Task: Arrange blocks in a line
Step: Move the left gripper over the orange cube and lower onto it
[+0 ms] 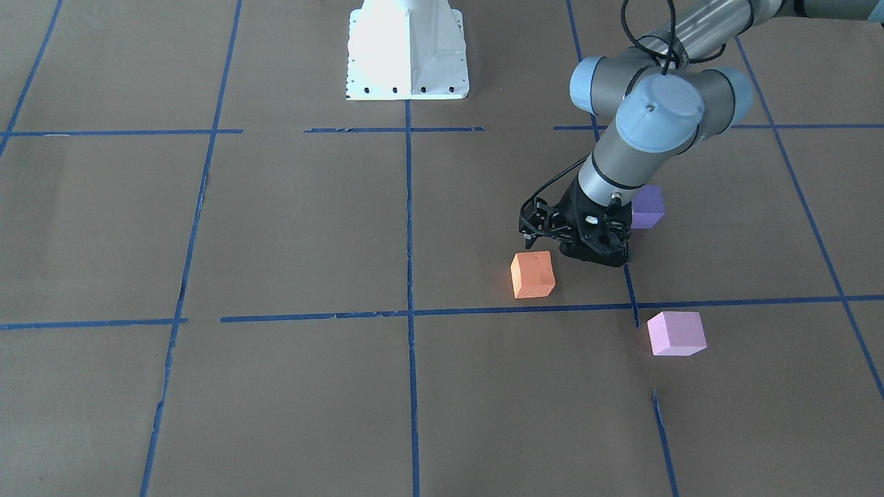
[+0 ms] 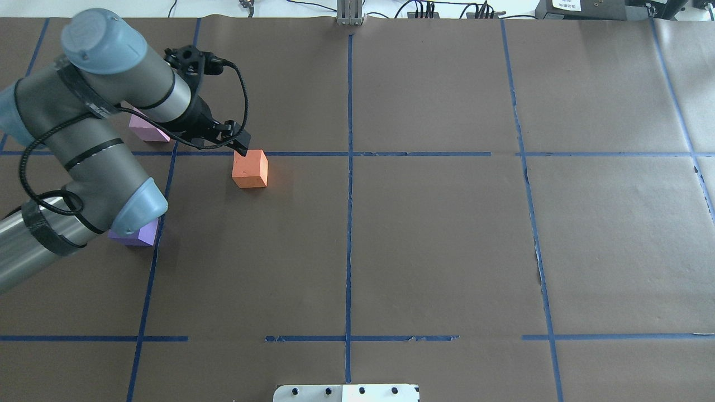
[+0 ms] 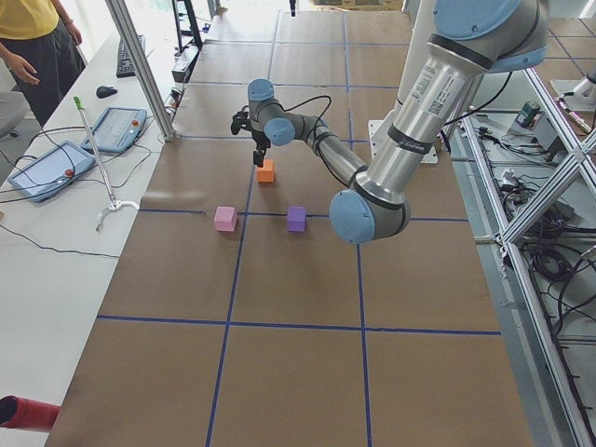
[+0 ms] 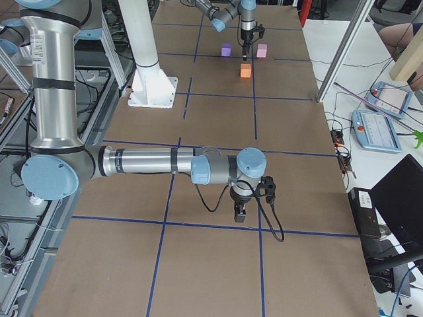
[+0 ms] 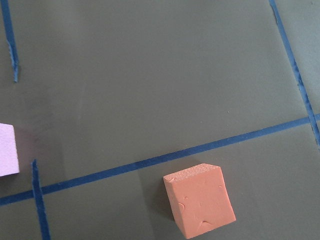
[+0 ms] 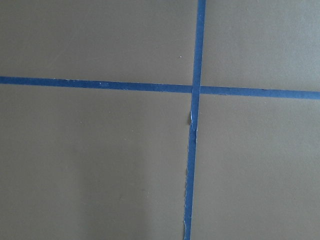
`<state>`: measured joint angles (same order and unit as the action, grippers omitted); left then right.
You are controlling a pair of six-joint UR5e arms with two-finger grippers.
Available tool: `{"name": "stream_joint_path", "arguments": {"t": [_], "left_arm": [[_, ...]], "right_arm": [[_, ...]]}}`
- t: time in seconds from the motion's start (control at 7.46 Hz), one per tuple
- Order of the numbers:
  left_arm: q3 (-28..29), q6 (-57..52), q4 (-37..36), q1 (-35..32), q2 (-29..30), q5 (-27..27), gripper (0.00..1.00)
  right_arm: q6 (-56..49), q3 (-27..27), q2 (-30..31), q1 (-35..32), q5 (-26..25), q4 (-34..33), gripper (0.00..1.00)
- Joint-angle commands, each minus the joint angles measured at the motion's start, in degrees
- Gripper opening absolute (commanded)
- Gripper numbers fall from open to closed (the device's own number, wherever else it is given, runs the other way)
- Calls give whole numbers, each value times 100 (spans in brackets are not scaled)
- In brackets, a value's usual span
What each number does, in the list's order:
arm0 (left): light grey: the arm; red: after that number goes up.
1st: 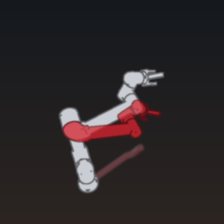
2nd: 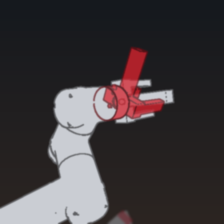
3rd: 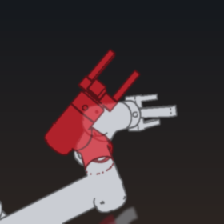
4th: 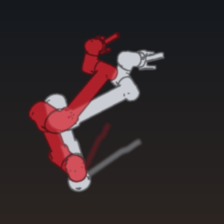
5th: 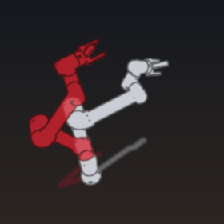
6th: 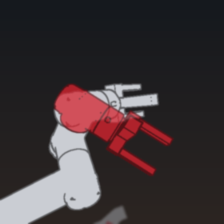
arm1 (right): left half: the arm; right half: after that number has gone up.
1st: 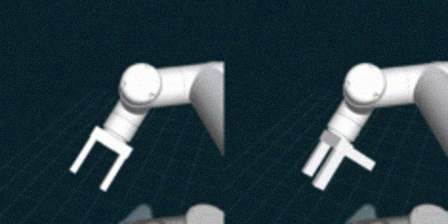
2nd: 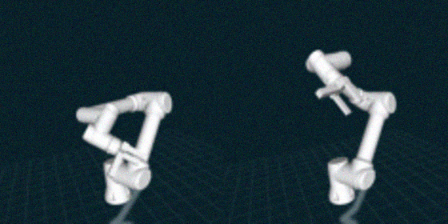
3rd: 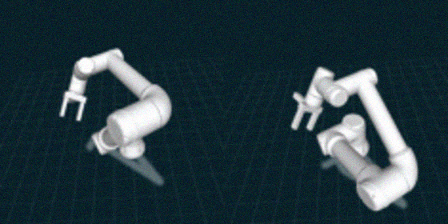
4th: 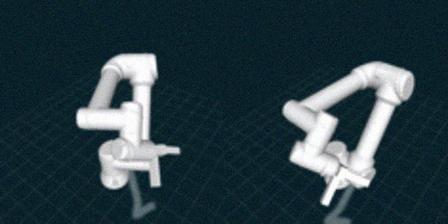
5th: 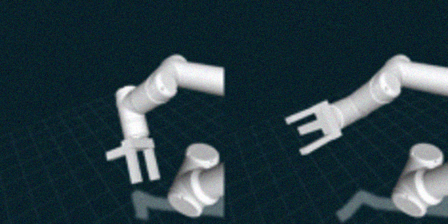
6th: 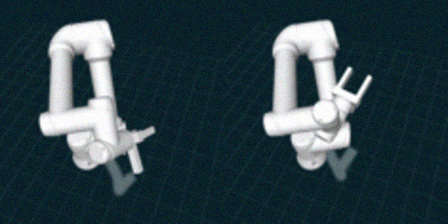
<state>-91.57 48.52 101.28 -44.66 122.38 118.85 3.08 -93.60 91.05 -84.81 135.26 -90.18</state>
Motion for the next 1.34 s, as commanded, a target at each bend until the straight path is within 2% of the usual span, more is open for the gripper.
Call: {"name": "stream_joint_path", "arguments": {"t": [0.0, 0.13, 0.67, 0.94, 1.07, 1.21], "left_arm": [[271, 340, -170, 151, 181, -231, 100], [401, 1100, -135, 151, 268, -213, 100], [701, 1178, 40, 247, 330, -196, 100], [1069, 1178, 548, 318, 330, -213, 100], [1132, 1178, 577, 335, 330, -222, 99], [1132, 1169, 603, 336, 322, -231, 87]], "right_arm": [[0, 0, 0, 0, 0, -9, 100], [0, 0, 0, 0, 0, 0, 100], [0, 0, 0, 0, 0, -9, 100], [0, 0, 0, 0, 0, 0, 100], [0, 0, 0, 0, 0, 0, 100], [0, 0, 0, 0, 0, 0, 100]]}}
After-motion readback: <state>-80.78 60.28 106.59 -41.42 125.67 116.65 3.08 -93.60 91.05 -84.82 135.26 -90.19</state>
